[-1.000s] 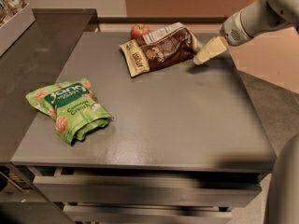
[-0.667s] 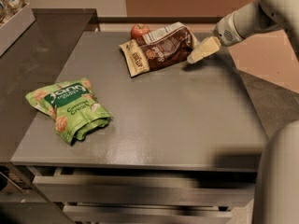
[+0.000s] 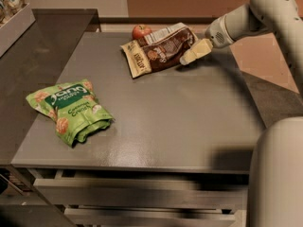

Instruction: Pick brown chip bag

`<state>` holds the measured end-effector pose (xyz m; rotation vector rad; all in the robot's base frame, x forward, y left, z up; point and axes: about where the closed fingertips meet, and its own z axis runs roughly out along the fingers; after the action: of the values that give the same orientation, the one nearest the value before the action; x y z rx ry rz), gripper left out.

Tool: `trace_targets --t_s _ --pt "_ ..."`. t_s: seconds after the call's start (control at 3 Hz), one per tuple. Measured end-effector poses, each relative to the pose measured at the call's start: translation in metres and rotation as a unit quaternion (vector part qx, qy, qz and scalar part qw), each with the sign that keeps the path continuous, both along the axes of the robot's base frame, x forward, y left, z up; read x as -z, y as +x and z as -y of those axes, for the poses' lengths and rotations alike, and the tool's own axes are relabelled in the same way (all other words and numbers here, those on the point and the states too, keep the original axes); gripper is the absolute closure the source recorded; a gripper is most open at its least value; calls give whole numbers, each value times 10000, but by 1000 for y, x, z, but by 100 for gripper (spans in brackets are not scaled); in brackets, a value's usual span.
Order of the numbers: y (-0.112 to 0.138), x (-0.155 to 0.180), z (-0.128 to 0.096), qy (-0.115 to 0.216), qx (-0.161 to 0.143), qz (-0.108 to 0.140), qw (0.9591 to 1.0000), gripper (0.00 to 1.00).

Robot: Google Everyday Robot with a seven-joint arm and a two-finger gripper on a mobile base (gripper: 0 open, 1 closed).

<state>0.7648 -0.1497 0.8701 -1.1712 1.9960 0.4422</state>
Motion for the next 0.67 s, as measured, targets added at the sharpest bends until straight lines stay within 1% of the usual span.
trace_targets --t_s 0.33,0.67 --pt "2 1 2 17 40 -4 10000 16" --pt "3 -1 8 30 100 26 9999 39"
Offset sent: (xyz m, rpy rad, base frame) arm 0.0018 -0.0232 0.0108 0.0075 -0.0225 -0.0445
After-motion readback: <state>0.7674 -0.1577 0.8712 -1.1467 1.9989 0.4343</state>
